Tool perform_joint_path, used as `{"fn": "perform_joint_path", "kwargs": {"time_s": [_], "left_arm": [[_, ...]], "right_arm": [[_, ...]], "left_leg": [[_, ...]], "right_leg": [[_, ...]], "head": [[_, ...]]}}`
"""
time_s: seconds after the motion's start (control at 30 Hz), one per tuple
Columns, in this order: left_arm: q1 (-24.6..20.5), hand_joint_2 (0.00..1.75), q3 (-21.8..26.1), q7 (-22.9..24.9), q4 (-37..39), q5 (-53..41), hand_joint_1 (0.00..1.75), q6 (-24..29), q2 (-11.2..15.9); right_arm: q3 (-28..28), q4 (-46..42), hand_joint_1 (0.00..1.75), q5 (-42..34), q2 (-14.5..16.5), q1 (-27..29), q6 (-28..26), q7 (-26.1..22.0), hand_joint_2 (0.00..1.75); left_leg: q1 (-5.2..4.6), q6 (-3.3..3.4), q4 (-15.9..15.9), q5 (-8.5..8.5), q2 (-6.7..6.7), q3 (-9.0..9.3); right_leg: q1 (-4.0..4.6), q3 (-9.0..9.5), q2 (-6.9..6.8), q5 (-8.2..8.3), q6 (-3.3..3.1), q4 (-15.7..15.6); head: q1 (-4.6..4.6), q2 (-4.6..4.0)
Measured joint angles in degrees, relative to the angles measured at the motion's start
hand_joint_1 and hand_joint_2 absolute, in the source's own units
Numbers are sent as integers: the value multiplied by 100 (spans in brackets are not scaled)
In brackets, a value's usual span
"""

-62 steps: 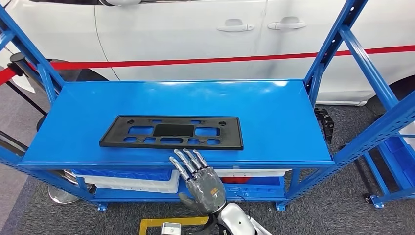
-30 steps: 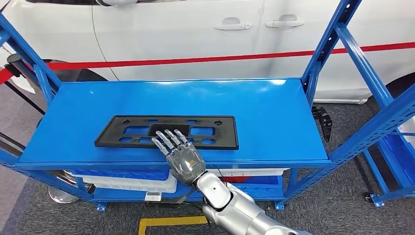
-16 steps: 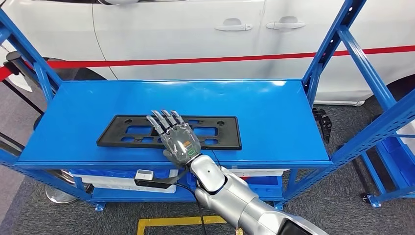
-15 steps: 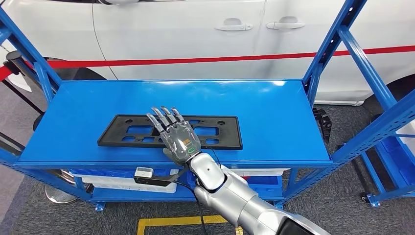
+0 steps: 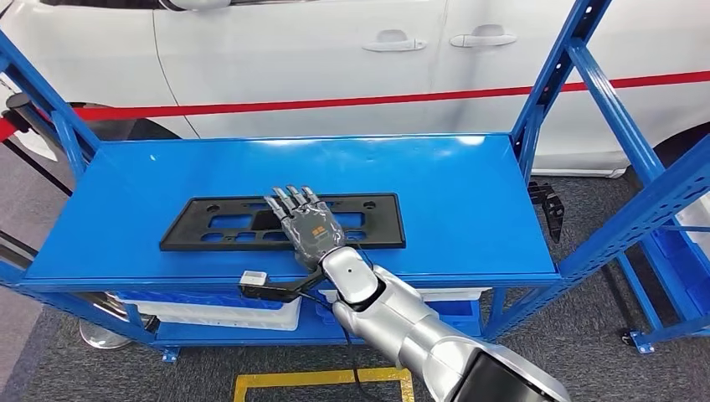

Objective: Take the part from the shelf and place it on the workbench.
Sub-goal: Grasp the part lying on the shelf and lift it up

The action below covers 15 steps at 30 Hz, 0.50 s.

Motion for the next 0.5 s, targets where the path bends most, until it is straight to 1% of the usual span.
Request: {"fn": "perform_joint_path", "kwargs": {"time_s": [0.03,0.1,0.13,0.17,0.2,0.23,0.27,0.3,0.33,0.37,0.4,0.47,0.5], "left_arm": [[2,0,7,-1,0,1,0,1,0],[5,0,21,-2,0,2,0,1,0],[8,0,30,-6,0,2,0,1,0],[14,0,37,-12,0,2,0,0,0],[20,0,43,-21,0,1,0,0,1],[23,0,48,-31,0,0,0,-1,1],[24,0,50,-39,0,-3,0,-5,2],[21,0,52,-43,0,-7,0,-11,3],[16,0,54,-44,0,-12,0,-19,3],[10,0,55,-44,0,-15,0,-27,4],[6,0,56,-42,0,-17,0,-32,5],[3,0,60,-37,0,-17,0,-37,6],[3,0,63,-36,0,-17,0,-37,7]], "right_arm": [[-2,38,0,-4,16,-38,11,2,175],[-3,109,0,-7,39,-77,26,4,175],[-3,145,0,-7,44,-81,31,8,175],[-3,179,0,-7,44,-81,34,16,175],[-5,208,0,-9,44,-82,37,27,175],[-9,233,0,-12,44,-89,39,40,175],[-14,252,0,-19,44,-99,45,49,175],[-20,268,0,-27,44,-116,61,55,175],[-26,284,0,-36,44,-134,87,57,175],[-31,300,0,-46,44,-149,127,61,175],[-37,317,0,-58,44,-161,173,65,175],[-58,352,0,-93,43,-178,258,77,175],[-74,370,0,-111,43,-193,291,81,175]], "left_leg": [[7,-22,229,-142,1,-99],[15,-55,960,-497,2,-432],[16,-64,1305,-615,2,-598],[16,-66,1482,-628,2,-693],[16,-60,1445,-533,2,-687],[15,-45,1182,-346,2,-574],[14,-20,777,-122,2,-392],[2,4,387,35,1,-207],[-10,29,92,129,-1,-70],[-24,50,-66,154,-5,0],[-39,70,-108,134,-9,18],[-23,131,-154,157,-11,26],[-11,168,-179,174,-7,37]], "right_leg": [[-9,6,-2,8,-31,-14],[1,8,-5,5,-64,-15],[11,9,-5,2,-69,-14],[19,11,-4,-1,-73,-13],[24,16,0,-4,-75,-12],[28,26,6,-9,-72,-11],[31,38,12,-16,-65,-10],[43,44,17,-25,-52,-6],[52,41,20,-28,-32,-1],[59,34,21,-29,-9,1],[62,28,21,-25,18,-2],[54,26,18,-35,84,4],[50,-1,17,-90,119,72]], "head": [[-2,0],[-4,0],[-3,1],[-3,1],[-3,1],[-4,1],[-4,0],[-4,0],[-3,0],[-1,0],[1,0],[3,0],[5,0]]}}
